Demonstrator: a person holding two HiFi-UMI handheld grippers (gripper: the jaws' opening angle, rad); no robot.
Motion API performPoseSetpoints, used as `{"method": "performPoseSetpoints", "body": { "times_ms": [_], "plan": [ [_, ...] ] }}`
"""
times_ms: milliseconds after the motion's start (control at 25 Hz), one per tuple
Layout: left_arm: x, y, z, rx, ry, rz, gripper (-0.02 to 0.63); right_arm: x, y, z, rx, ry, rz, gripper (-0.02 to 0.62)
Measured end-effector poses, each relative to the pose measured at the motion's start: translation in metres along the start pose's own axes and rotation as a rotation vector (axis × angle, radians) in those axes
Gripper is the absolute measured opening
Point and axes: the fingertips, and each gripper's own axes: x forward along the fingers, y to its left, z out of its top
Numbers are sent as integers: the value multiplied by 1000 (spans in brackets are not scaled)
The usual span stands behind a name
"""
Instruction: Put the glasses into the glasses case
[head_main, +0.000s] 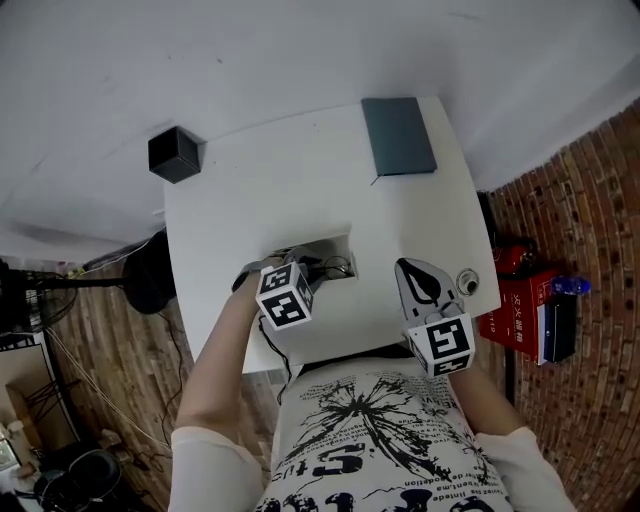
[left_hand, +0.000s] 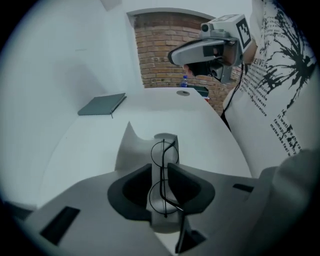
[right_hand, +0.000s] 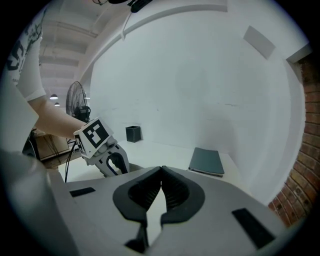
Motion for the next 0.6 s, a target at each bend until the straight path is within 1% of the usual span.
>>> {"method": "performPoseSetpoints", "body": {
  "times_ms": [80,160,360,480,600],
  "plan": [
    [-7,0,2,-47,-32,4,158,-1,1,5,1,-5,-10,15],
    [-18,1,5,-82,-65,16,175,-4,3,11,0,-14,-17,15],
    [-58,3,16,-124,-147,74,174,-13,14,30,0,-44,-20,15],
    [-87,5,24,-157,-210,149,160,-20,21,42,2,-70,-21,15],
    [-116,8,26,-228,-289,227,123,-22,29,52,2,-92,-19,15]
  ]
}}
